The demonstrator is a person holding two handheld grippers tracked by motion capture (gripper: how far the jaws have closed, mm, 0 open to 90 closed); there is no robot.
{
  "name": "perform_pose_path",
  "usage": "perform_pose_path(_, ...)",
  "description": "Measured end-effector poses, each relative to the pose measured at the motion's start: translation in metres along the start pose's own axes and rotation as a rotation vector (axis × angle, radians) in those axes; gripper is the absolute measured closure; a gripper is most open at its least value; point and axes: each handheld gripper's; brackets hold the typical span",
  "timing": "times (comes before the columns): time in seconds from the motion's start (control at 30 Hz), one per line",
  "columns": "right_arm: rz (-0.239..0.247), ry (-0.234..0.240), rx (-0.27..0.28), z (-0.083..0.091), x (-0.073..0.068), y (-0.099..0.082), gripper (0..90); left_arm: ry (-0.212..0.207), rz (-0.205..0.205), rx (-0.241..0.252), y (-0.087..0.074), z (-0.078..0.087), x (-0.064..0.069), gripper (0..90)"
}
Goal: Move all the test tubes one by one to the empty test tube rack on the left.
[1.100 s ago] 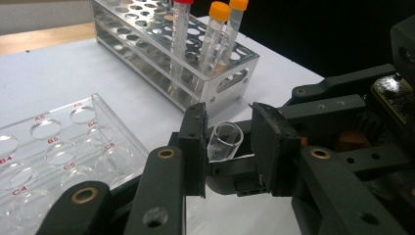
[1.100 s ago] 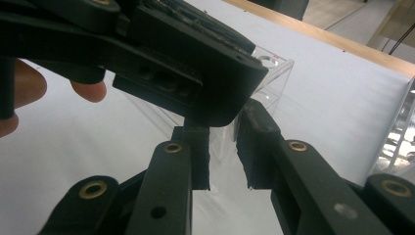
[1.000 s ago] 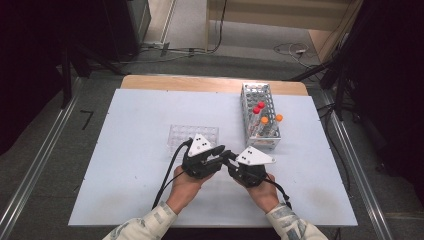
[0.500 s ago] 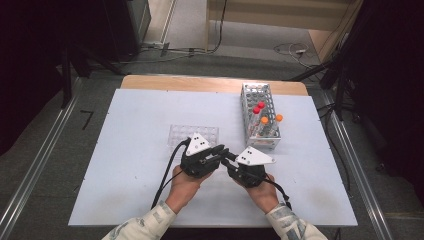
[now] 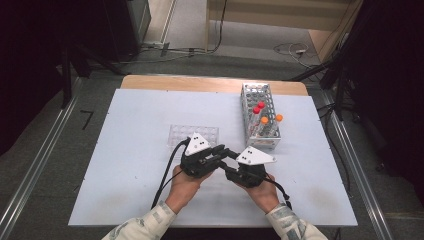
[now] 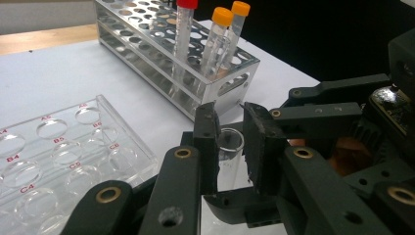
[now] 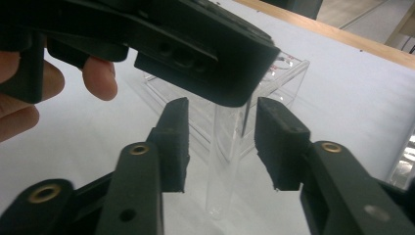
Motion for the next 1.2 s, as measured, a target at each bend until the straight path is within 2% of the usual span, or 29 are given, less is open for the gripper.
perform_pose_path(0.03,-0.017,0.008,-0.006,0.001,0.002,0.0,48.3,0.001,0.0,0.002,0.001,0.001,-0.001,77.1)
perform_pose_path(0.07,-0.017,0.008,-0.006,0.001,0.002,0.0,48.3,0.003,0.005,0.01,0.002,0.002,-0.001,77.1)
perform_pose_path(0.1,-0.02,0.005,-0.006,0.003,0.003,0.001,43.9,0.005,0.006,0.016,0.003,0.004,-0.002,77.1)
perform_pose_path(0.27,-0.04,0.036,-0.018,0.008,0.006,0.0,38.8,0.017,0.017,0.039,0.008,0.009,-0.006,77.1)
perform_pose_path(0.57,-0.068,0.056,-0.033,0.017,0.015,-0.006,36.2,0.024,0.02,0.098,0.022,0.022,-0.01,77.1)
perform_pose_path(0.8,-0.075,0.033,-0.028,0.019,0.024,-0.008,36.2,0.037,0.024,0.148,0.033,0.034,-0.016,77.0)
perform_pose_path(0.97,-0.072,0.024,-0.03,0.019,0.026,-0.009,36.3,0.074,0.021,0.183,0.04,0.04,-0.022,77.0)
perform_pose_path(1.0,-0.073,0.023,-0.031,0.019,0.026,-0.009,36.3,0.092,0.015,0.185,0.04,0.04,-0.025,77.0)
perform_pose_path(1.13,-0.077,0.023,-0.032,0.019,0.028,-0.009,36.3,0.117,0.014,0.182,0.04,0.036,-0.03,77.1)
perform_pose_path(1.2,-0.08,0.018,-0.034,0.02,0.028,-0.009,36.3,0.133,0.0,0.176,0.039,0.034,-0.03,77.1)
Point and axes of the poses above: each handheld gripper's, and its own axes: z roughly backward along the jaws, y roughly out of its top, x roughly to its right, and after that the axes turned 11 degrees about -y, right-handed
